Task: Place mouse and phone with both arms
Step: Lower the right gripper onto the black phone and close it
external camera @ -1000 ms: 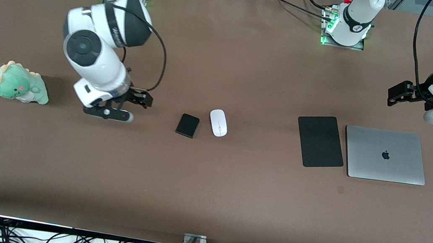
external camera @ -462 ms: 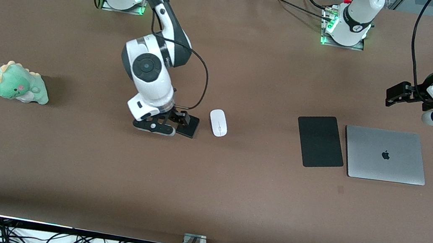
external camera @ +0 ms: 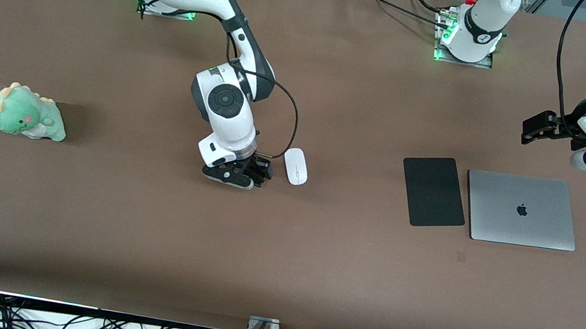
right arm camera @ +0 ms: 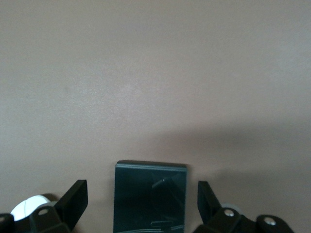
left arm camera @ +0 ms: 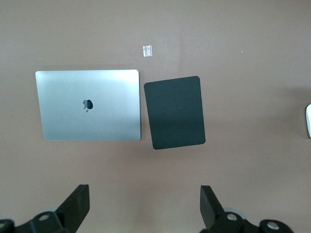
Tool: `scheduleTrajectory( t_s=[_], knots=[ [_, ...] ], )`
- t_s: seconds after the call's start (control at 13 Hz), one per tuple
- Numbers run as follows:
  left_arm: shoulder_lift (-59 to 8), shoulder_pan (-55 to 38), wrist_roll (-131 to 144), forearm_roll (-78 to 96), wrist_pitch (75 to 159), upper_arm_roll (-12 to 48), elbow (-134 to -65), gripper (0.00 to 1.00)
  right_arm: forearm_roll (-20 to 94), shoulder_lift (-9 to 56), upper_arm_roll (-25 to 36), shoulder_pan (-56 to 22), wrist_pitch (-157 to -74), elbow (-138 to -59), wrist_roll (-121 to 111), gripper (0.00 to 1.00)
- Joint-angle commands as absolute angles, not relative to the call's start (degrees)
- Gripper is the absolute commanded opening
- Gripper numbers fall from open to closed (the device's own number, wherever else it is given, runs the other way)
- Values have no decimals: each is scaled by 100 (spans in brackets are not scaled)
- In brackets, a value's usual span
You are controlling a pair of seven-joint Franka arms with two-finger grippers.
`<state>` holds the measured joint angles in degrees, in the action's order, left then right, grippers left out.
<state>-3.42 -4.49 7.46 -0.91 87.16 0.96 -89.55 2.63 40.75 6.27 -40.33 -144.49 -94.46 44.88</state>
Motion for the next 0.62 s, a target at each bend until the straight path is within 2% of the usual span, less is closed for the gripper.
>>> scheduleTrajectory(
  t_s=[0.0,0.23,0.54],
  knots=[
    [-396,-404,633,35,8613,105,-8815,100,351,4280,686,-4122,-14651,-9369,4614,100],
    [-396,-387,659,123,8613,79,-8824,100,334,4482,686,-4210,-14958,-9378,4939,100],
    [-404,-396,685,158,8613,79,-8833,100,334,4491,694,-4271,-14924,-9483,4904,100]
  ],
)
